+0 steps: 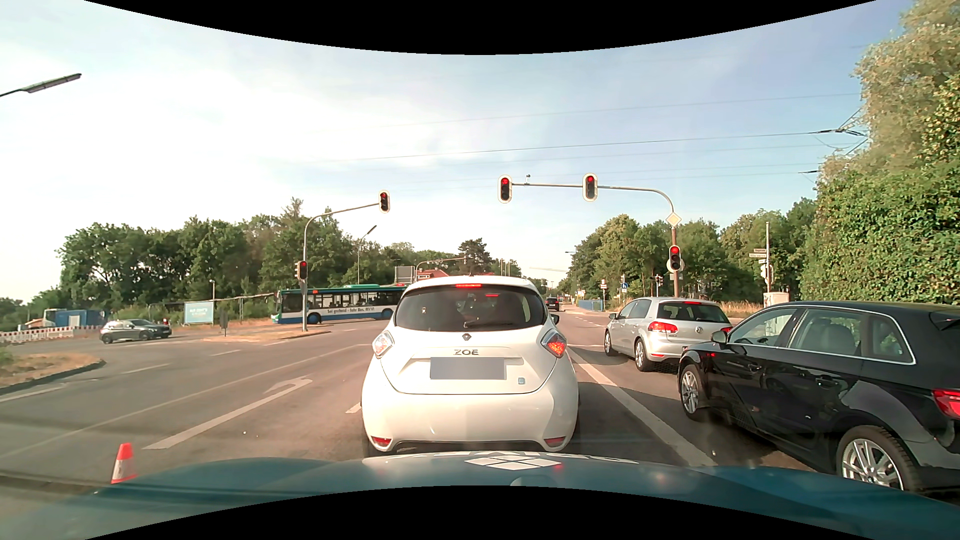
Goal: Follow the waypoints while adhering to traffic rules and regulations
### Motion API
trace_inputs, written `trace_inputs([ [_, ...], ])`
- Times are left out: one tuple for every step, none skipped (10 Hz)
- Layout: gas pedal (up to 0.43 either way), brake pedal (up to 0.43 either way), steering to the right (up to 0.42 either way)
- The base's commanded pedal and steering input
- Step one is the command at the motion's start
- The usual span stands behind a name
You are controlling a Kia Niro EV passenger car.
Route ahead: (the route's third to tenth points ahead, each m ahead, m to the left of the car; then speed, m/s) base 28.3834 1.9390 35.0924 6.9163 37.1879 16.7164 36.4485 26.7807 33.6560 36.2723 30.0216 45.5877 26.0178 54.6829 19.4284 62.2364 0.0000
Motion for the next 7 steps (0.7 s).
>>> trace_inputs([
  [0.0, 0.238, 0.005],
  [0.0, 0.238, 0.005],
  [0.0, 0.238, 0.005],
  [0.0, 0.238, 0.005],
  [0.0, 0.238, 0.005],
  [0.0, 0.238, 0.005],
  [0.0, 0.238, 0.006],
])
